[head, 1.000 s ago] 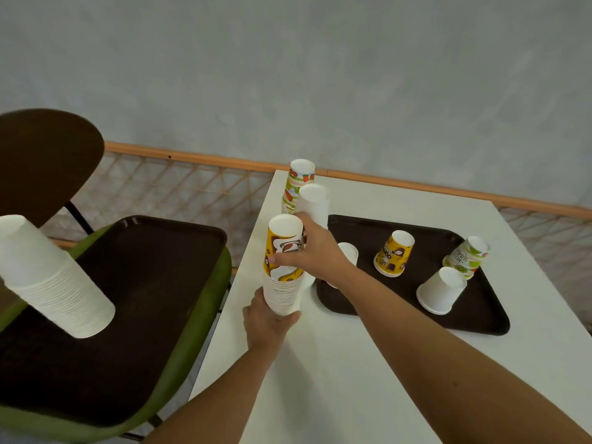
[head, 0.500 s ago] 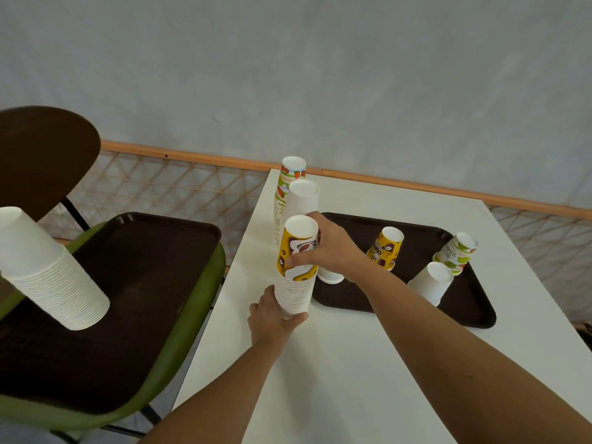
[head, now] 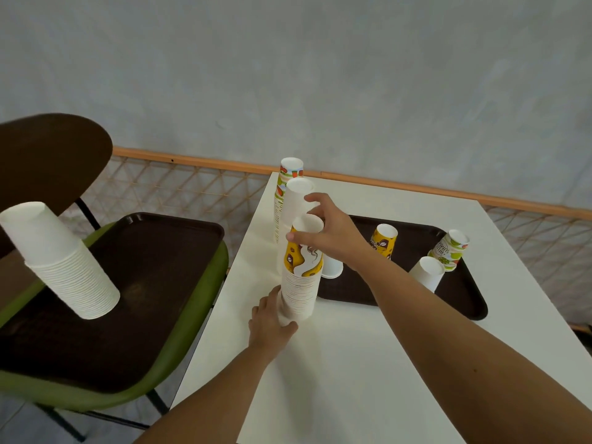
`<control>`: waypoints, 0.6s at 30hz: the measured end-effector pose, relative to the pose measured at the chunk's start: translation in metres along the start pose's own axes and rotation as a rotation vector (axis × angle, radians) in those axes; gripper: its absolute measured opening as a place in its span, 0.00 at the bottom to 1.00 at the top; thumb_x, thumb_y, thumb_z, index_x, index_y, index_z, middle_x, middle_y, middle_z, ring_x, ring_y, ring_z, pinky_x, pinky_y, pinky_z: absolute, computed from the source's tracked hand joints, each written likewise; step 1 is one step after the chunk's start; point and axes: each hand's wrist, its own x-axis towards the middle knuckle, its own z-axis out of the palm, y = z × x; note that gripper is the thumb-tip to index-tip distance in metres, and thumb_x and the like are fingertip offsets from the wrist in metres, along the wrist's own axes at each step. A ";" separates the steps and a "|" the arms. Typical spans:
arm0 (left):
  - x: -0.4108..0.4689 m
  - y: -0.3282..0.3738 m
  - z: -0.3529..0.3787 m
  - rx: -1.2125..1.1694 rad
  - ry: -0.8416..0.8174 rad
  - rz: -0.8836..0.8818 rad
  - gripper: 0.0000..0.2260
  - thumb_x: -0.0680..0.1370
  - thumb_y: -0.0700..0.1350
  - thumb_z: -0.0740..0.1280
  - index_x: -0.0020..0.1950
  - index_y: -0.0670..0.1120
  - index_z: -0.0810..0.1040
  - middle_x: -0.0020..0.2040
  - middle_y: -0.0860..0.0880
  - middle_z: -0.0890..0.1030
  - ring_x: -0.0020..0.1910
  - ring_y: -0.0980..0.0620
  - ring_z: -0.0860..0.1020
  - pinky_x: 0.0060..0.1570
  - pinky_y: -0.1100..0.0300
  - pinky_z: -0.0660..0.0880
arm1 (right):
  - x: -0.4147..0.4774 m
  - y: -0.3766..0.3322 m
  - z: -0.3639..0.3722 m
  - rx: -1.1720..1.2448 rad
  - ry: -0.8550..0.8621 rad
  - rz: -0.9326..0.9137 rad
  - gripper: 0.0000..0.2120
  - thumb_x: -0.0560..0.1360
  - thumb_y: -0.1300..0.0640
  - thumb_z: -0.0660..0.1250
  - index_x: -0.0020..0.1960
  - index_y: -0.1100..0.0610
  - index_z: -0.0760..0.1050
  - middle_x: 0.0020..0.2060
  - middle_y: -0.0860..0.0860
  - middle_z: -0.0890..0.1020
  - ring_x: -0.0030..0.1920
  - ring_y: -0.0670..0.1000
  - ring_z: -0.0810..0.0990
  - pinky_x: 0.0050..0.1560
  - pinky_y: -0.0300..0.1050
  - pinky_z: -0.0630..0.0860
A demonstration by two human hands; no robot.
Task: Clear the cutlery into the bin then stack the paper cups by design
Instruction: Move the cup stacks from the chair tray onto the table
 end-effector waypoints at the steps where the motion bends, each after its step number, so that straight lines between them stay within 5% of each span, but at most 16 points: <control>1: -0.003 -0.002 -0.003 -0.014 0.001 -0.003 0.36 0.72 0.47 0.71 0.75 0.51 0.56 0.72 0.49 0.65 0.70 0.47 0.65 0.68 0.48 0.66 | -0.001 -0.004 0.001 -0.014 0.039 -0.015 0.34 0.68 0.48 0.73 0.69 0.49 0.61 0.62 0.52 0.74 0.61 0.53 0.74 0.58 0.50 0.74; 8: -0.026 -0.025 -0.051 -0.198 0.240 -0.017 0.25 0.74 0.35 0.68 0.69 0.45 0.66 0.62 0.46 0.73 0.56 0.51 0.74 0.54 0.62 0.74 | -0.010 -0.046 0.024 -0.075 0.313 -0.371 0.18 0.73 0.55 0.69 0.62 0.57 0.72 0.54 0.51 0.77 0.54 0.46 0.69 0.51 0.36 0.62; 13: -0.036 -0.051 -0.099 -0.221 0.444 -0.031 0.16 0.72 0.34 0.68 0.59 0.38 0.74 0.51 0.42 0.75 0.46 0.49 0.74 0.47 0.61 0.70 | -0.003 -0.077 0.068 0.026 0.151 -0.478 0.16 0.71 0.60 0.71 0.57 0.60 0.73 0.53 0.55 0.77 0.51 0.47 0.73 0.48 0.34 0.68; 16: -0.037 -0.072 -0.127 -0.271 0.508 -0.095 0.16 0.73 0.34 0.67 0.60 0.40 0.74 0.51 0.44 0.75 0.47 0.48 0.75 0.47 0.60 0.71 | 0.001 -0.093 0.097 0.022 0.020 -0.461 0.18 0.71 0.58 0.71 0.60 0.58 0.72 0.54 0.55 0.76 0.52 0.47 0.73 0.52 0.39 0.71; 18: -0.037 -0.087 -0.144 -0.301 0.538 -0.138 0.15 0.74 0.36 0.67 0.60 0.40 0.73 0.51 0.45 0.75 0.47 0.51 0.74 0.46 0.62 0.70 | 0.005 -0.104 0.115 0.018 -0.062 -0.439 0.20 0.72 0.56 0.71 0.62 0.56 0.71 0.55 0.52 0.74 0.52 0.45 0.72 0.47 0.33 0.69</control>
